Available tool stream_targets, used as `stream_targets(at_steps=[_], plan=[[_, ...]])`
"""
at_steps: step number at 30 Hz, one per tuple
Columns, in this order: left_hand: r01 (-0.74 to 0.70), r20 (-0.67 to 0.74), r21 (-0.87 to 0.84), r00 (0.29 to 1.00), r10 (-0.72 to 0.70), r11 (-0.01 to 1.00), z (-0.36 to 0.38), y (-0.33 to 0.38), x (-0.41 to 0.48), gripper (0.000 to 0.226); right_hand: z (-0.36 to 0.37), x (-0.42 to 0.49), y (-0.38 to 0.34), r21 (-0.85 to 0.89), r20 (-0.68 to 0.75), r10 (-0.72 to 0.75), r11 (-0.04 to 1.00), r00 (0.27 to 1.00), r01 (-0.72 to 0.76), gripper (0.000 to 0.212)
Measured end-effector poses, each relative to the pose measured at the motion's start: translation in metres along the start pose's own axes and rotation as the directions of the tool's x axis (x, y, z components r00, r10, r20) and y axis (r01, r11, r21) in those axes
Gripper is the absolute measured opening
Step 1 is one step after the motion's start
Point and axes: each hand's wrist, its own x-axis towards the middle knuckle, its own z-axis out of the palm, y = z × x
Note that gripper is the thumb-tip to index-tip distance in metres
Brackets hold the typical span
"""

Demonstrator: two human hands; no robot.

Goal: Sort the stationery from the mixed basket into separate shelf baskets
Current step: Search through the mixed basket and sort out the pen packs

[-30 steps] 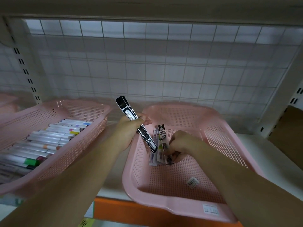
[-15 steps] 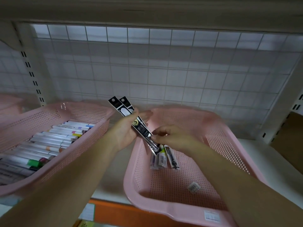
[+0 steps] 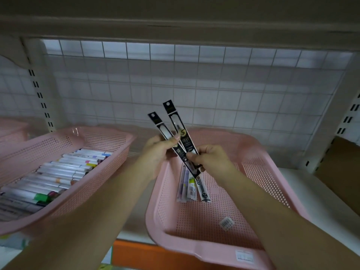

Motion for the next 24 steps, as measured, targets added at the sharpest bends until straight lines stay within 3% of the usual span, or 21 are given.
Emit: stream_targets(at_steps=[5, 9, 17, 21, 24], plan=[[-0.095, 0.051, 0.167, 0.995, 0.087, 0.981, 0.000, -0.003, -0.003, 0.017, -0.004, 0.002, 0.001, 0.074, -0.143, 0.016, 0.997, 0.990, -0.005, 0.017], [-0.104, 0.060, 0.309, 0.994, 0.090, 0.945, 0.013, 0.000, -0.005, 0.008, -0.005, 0.001, 0.002, -0.010, -0.129, 0.015, 1.000, 0.992, -0.016, 0.006], [-0.067, 0.035, 0.269, 0.998, 0.059, 0.961, 0.030, -0.006, -0.005, 0.011, -0.013, 0.001, -0.001, -0.006, -0.154, 0.093, 0.995, 0.984, -0.095, 0.011], [0.002, -0.039, 0.131, 0.999, 0.003, 0.991, 0.028, -0.008, -0.001, 0.008, -0.013, 0.001, -0.002, 0.189, -0.066, 0.189, 0.966, 0.980, -0.174, 0.009], [0.004, -0.028, 0.084, 1.000, -0.001, 0.996, 0.029, -0.007, -0.002, 0.011, -0.014, 0.002, -0.001, 0.130, -0.032, 0.181, 0.976, 0.983, -0.175, 0.007]])
